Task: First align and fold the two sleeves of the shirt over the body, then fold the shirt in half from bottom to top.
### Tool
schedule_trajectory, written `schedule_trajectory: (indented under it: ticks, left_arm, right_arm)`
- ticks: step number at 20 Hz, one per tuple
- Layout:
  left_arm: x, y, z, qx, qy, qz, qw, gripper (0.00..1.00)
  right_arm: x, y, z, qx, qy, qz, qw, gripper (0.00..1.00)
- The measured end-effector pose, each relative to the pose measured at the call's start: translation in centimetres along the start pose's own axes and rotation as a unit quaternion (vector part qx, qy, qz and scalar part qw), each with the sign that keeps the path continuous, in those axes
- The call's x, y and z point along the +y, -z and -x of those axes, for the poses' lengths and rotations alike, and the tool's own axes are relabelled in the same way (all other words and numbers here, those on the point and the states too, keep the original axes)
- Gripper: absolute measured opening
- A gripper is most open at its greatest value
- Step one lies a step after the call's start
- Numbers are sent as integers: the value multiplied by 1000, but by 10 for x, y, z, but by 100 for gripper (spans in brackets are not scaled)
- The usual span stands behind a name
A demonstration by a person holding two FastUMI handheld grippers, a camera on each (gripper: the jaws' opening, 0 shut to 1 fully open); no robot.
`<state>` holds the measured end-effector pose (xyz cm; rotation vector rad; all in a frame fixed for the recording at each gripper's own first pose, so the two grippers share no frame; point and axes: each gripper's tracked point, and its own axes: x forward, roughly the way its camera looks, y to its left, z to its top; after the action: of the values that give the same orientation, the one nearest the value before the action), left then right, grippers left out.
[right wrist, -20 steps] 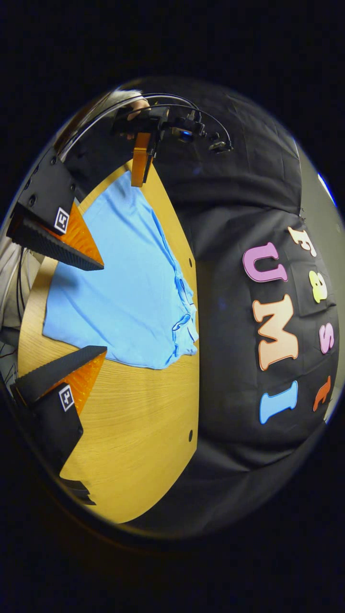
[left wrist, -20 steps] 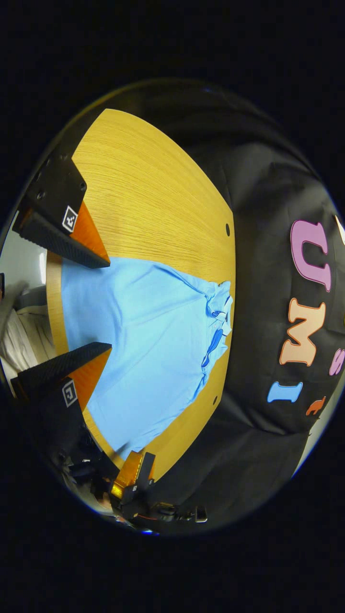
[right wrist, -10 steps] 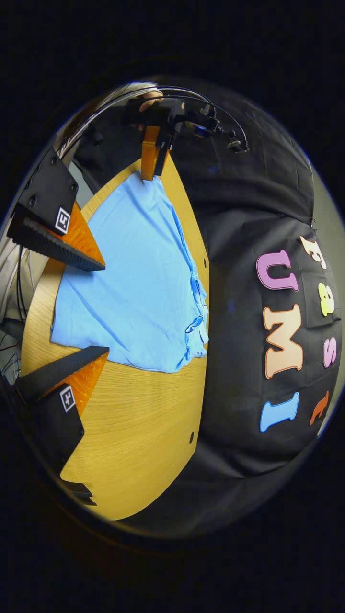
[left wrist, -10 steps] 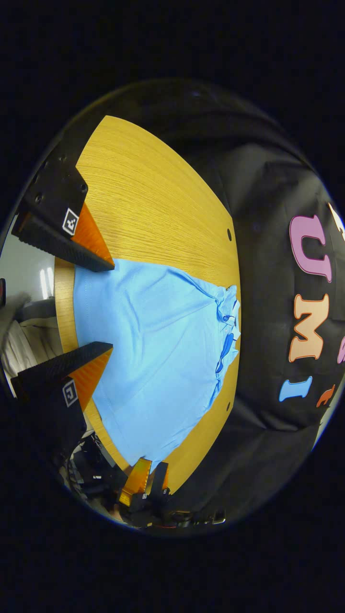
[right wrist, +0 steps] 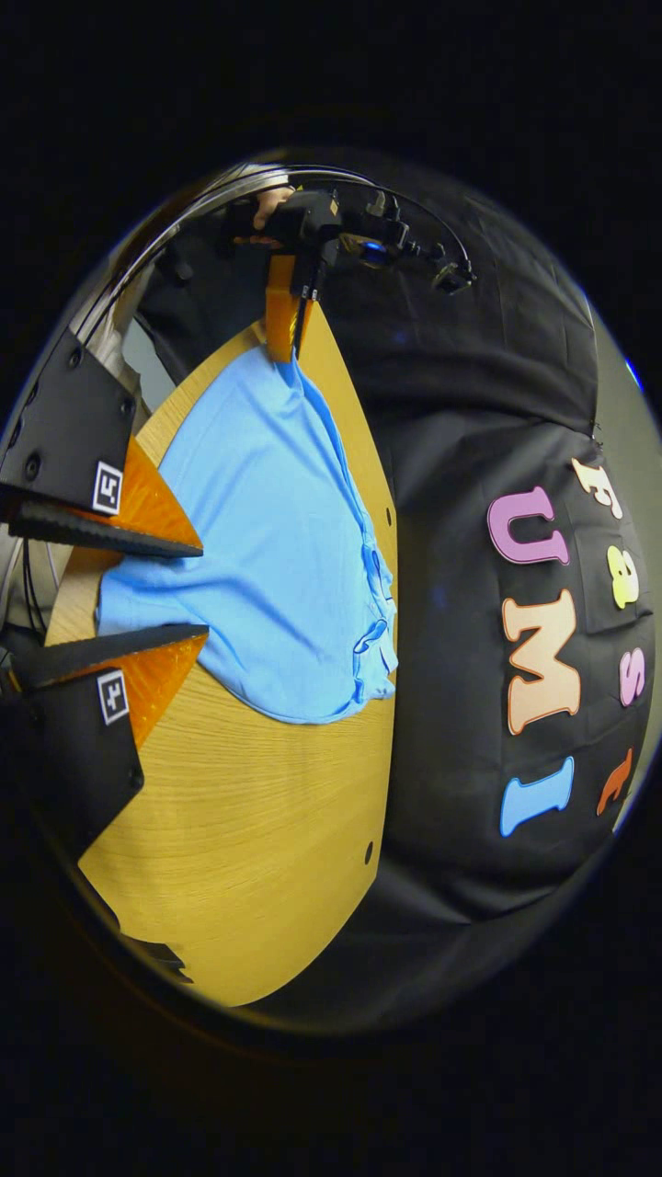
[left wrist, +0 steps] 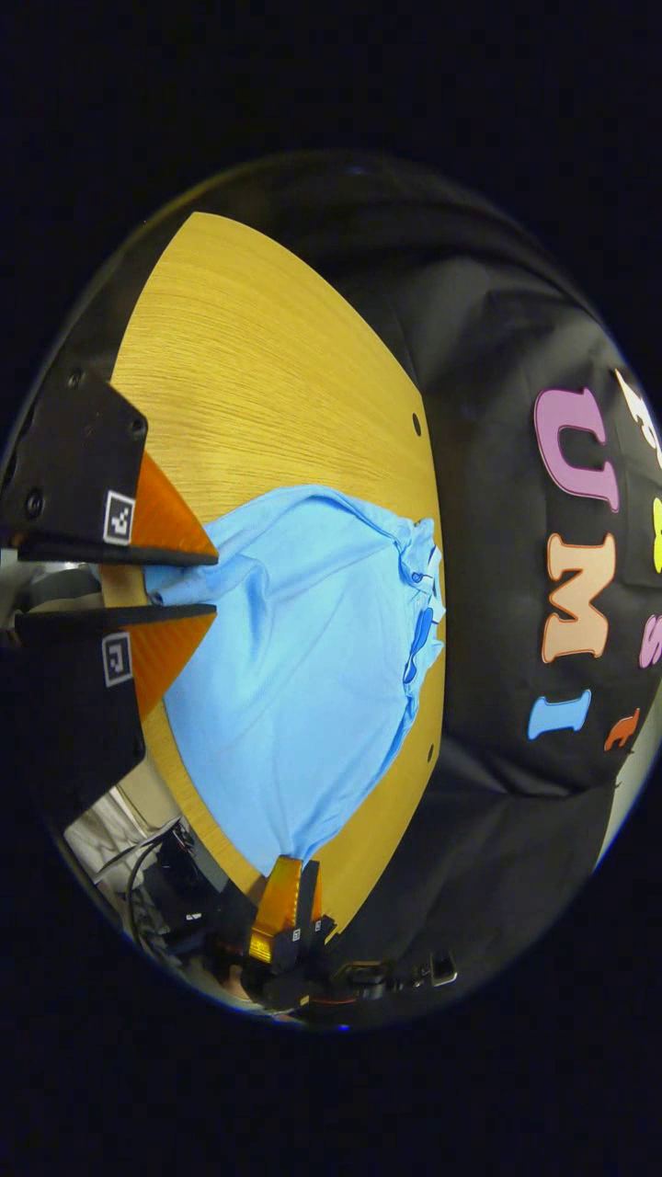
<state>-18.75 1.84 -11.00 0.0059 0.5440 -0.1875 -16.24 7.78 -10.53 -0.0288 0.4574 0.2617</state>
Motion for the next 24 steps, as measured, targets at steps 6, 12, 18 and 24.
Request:
schedule_trajectory:
  ticks: [6,12,18,24]
  left_arm:
    - [-3,-2,-1,-19,-11,-11,1000,0]
    - [1,-7,-2,-45,-4,0,999,0]
    - [5,-72,1,-109,-4,-16,994,0]
    - [2,-151,-22,-138,44,-3,989,0]
  right_arm:
    - [9,2,0,1,-15,-5,1000,5]
    - [6,-5,0,-7,-2,-3,1000,3]
    - [-3,-58,-8,-47,11,24,999,2]
    - [-20,-142,-27,-93,30,80,992,2]
